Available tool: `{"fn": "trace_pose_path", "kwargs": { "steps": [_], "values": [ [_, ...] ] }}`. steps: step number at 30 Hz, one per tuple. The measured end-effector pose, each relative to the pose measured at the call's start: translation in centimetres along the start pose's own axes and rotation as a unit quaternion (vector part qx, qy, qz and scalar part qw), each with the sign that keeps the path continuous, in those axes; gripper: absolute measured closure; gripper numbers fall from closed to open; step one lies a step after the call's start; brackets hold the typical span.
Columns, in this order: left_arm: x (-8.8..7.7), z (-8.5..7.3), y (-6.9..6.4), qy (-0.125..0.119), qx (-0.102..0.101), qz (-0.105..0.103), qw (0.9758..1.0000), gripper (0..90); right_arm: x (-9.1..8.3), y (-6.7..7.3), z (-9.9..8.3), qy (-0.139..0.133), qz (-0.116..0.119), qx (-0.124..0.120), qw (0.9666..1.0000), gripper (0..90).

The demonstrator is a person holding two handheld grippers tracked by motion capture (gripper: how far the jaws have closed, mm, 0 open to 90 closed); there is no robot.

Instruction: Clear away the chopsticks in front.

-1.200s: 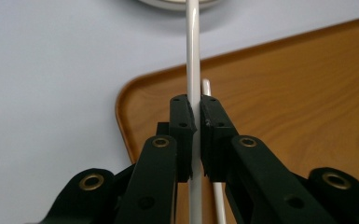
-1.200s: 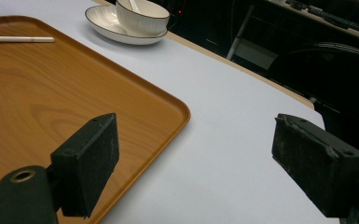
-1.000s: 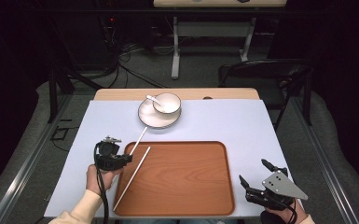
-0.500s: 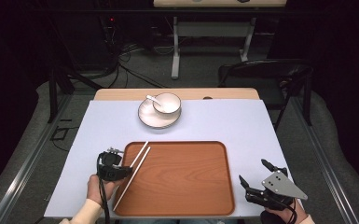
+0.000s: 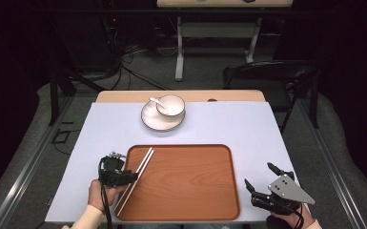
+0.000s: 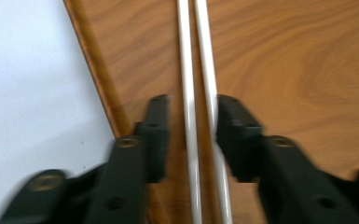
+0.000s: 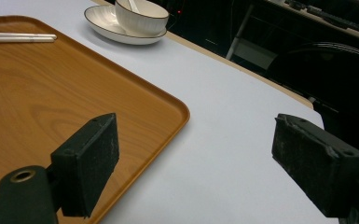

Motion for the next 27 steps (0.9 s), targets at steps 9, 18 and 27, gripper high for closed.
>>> {"fn": "trace_pose_path", "kwargs": {
  "steps": [9, 18, 27],
  "values": [
    [-3.5, 1.4, 0.0, -0.065, 0.052, 0.012, 0.9964, 21.9, 0.0, 0.0, 0.0, 0.000, 0.000, 0.000, 1.0000, 14.3],
    [-8.5, -0.4, -0.2, -0.166, 0.094, 0.022, 0.9813, 8.0, 0.0, 0.0, 0.0, 0.000, -0.002, 0.001, 1.0000, 14.3],
    [-9.4, -4.0, 0.2, -0.192, 0.120, 0.040, 0.9732, 0.2, 0.0, 0.0, 0.0, 0.001, -0.004, -0.001, 1.0000, 14.3]
  ]
}}
Point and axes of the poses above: each handheld gripper's, and its own axes: x roughly forward along the jaws, z roughly out of its top, y roughly to its left, the point moved 5 cm from there along x, roughly forward along the jaws, and after that the axes turned 11 degrees about -z, right-handed, at the moved point
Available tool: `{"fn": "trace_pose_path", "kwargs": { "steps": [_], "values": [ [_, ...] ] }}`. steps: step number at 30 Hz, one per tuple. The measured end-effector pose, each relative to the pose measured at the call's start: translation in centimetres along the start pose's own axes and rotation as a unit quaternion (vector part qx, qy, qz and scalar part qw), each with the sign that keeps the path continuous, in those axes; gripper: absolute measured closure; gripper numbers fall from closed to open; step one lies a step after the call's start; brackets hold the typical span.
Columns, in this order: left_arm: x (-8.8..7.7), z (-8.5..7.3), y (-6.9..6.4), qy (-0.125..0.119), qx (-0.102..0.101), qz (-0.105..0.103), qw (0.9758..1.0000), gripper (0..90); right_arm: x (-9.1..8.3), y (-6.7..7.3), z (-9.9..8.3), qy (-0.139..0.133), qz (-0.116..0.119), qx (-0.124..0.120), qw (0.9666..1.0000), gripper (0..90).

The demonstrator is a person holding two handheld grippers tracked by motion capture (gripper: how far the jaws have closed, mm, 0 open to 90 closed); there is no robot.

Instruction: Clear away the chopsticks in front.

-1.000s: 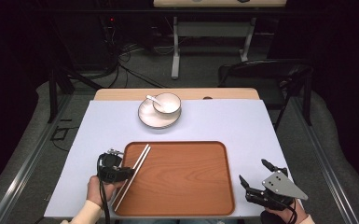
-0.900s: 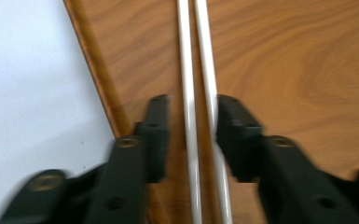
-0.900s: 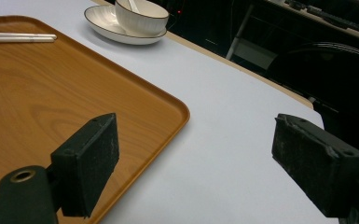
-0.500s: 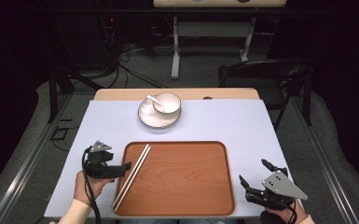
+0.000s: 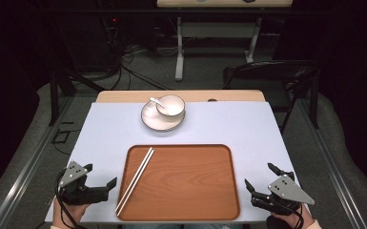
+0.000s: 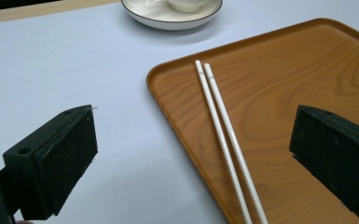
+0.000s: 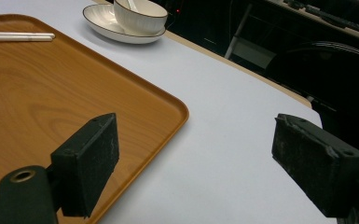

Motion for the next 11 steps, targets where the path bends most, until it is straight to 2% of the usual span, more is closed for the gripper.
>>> {"fn": "trace_pose_path", "kwargs": {
  "steps": [5, 7, 11],
  "values": [
    [-0.73, -0.69, 0.44, -0.017, -0.004, 0.010, 0.9998, 0.2, -0.01, -0.04, -0.01, 0.000, -0.001, 0.001, 1.0000, 14.3],
    [-0.75, -0.75, 0.74, -0.017, -0.004, 0.023, 0.9996, 0.4, -0.02, 0.00, -0.02, 0.001, 0.000, 0.001, 1.0000, 14.3],
    [-0.42, -0.84, 0.96, -0.014, -0.007, 0.017, 0.9997, 0.2, -0.01, -0.04, -0.03, 0.000, 0.000, 0.000, 1.0000, 14.3]
  ]
}}
Point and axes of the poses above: each handheld gripper's, and its own axes: x roughly forward along the jaws, z roughly out of its top, y roughly to its left, the point moved 5 cm from there along x, roughly forward along the jaws, and after that the axes turned 11 degrees about -z, right-handed, at the moved point
